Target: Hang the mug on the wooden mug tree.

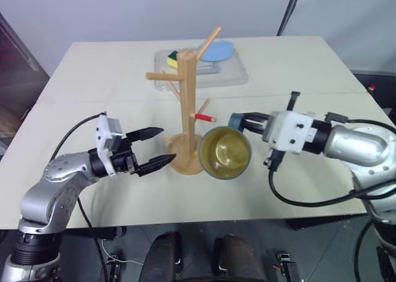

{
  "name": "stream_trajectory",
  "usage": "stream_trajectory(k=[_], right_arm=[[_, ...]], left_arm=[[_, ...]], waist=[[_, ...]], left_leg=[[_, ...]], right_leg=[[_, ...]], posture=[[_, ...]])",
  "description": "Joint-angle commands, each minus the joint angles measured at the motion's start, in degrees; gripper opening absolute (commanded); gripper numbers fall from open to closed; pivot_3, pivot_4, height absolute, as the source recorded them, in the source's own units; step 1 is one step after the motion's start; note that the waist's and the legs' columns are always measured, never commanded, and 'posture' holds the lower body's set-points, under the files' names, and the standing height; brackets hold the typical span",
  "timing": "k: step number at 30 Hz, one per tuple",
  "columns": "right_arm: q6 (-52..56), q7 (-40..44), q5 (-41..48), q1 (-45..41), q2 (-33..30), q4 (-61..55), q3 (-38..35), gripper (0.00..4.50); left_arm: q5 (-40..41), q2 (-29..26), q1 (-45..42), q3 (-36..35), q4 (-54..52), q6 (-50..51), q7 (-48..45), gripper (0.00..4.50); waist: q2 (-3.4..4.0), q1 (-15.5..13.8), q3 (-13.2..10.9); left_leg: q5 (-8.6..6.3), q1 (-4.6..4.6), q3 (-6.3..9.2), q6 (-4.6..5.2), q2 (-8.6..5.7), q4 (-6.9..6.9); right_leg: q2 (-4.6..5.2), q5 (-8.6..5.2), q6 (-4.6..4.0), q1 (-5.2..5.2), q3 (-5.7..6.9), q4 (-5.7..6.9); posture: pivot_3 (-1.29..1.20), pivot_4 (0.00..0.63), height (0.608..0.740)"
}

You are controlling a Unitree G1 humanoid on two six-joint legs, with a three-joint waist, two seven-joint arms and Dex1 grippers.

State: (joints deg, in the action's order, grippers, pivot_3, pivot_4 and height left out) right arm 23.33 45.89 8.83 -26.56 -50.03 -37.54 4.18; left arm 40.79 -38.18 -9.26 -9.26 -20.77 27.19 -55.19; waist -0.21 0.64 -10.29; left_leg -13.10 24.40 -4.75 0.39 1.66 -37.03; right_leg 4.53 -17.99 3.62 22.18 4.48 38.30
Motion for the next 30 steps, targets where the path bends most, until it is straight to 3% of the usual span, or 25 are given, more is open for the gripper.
stream_trajectory(k=[1,14,25,28,30], right_arm=[[2.2,-1.1,-1.8,-3.4,1.1,-1.7,1.9,0.04],[5.5,-1.0,-6.6,-9.1,4.0,0.7,8.3,0.04],[6.1,-0.7,-9.4,-10.0,6.5,2.7,9.6,0.04],[6.4,-0.7,-9.4,-10.5,7.1,2.8,9.2,0.97],[6.3,-1.0,-9.6,-10.9,7.5,2.9,8.9,1.94]], left_arm=[[1.1,-0.7,-0.3,-1.9,-1.5,-0.4,-0.2,4.50],[5.1,-0.1,-0.6,-4.3,-3.1,0.5,1.1,4.50],[8.7,-2.4,-1.4,-5.8,-4.8,2.6,1.0,4.50],[8.8,-2.5,-1.3,-5.8,-5.0,2.5,1.2,4.50],[8.7,-2.5,-1.3,-5.7,-5.0,2.5,1.2,4.50]], waist=[[0.00,0.0,0.0],[0.00,0.1,0.0],[0.00,0.1,0.0],[0.00,0.1,0.0],[0.00,0.1,0.0]], left_leg=[[0.00,0.00,0.00,0.00,0.00,0.00],[0.00,0.01,0.00,0.00,0.00,0.00],[0.00,0.01,-0.01,0.00,-0.01,0.00],[0.00,0.01,-0.01,0.00,-0.01,0.00],[0.00,0.01,-0.01,0.00,-0.01,0.00]], right_leg=[[0.00,0.00,0.00,0.01,0.00,0.00],[0.02,0.01,-0.01,0.02,0.00,0.00],[0.01,0.01,-0.01,0.01,0.00,0.01],[0.01,0.01,-0.01,0.01,0.00,0.01],[0.01,0.01,-0.01,0.02,0.00,0.01]], posture=[[0.00,0.150,0.740],[0.00,0.150,0.740],[0.00,0.150,0.740],[0.00,0.150,0.740],[0.00,0.150,0.740]])
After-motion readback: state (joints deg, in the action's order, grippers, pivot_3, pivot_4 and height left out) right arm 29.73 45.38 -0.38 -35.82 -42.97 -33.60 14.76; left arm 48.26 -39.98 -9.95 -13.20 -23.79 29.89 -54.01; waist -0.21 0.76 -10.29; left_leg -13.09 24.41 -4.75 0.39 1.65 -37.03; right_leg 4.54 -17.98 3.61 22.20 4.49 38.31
